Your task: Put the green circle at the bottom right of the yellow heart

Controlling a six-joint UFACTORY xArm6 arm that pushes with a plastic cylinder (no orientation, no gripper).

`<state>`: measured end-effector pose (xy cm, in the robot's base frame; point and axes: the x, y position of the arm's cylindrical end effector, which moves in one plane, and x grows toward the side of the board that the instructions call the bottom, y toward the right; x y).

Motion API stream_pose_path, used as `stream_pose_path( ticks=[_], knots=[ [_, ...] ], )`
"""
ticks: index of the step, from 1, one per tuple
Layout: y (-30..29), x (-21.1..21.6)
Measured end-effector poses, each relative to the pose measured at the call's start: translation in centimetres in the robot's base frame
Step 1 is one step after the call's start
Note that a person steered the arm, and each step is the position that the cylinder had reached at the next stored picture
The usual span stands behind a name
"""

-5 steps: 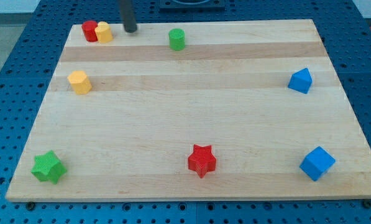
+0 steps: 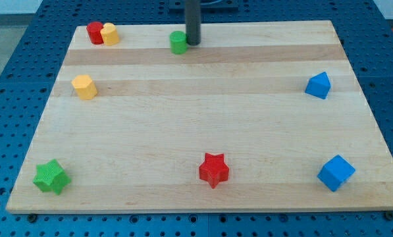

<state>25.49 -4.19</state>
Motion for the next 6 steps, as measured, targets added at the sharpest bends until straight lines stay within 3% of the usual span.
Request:
stream_pose_path(
  ticks=[3,6],
  knots=[
    [-8.9,3.3],
    [-14.7,-0.3]
  ],
)
